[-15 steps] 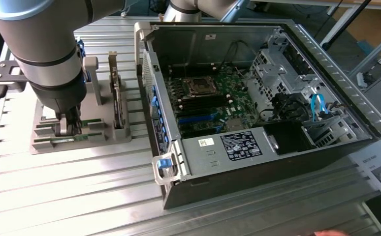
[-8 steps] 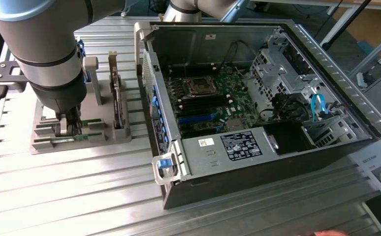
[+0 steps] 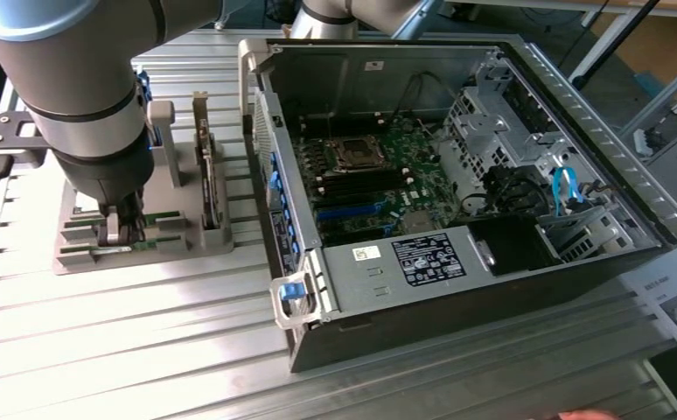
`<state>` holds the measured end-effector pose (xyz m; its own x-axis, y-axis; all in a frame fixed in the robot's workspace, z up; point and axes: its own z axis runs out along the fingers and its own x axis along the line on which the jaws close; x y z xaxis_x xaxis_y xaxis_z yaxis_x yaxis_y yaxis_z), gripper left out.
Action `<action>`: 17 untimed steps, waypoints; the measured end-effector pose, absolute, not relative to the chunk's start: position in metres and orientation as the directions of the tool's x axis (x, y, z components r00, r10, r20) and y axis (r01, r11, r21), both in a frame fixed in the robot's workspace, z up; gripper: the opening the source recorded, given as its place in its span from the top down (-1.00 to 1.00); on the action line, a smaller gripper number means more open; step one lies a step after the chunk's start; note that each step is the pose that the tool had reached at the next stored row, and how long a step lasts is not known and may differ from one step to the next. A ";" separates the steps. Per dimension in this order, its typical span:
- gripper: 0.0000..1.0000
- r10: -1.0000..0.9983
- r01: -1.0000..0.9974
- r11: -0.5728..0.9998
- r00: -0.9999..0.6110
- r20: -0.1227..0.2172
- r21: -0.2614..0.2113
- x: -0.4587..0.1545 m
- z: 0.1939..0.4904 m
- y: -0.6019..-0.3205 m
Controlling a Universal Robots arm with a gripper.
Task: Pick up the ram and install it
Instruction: 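Pick up the ram and move it above insertion slot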
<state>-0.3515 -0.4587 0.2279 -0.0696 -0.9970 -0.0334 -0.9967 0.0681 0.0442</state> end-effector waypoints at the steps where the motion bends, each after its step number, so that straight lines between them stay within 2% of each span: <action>1: 0.53 -0.997 -0.997 0.068 -0.070 -0.033 0.044 -0.351 0.228 -0.459; 17: 0.53 -0.997 -0.997 0.068 -0.070 -0.033 0.044 -0.351 0.221 -0.459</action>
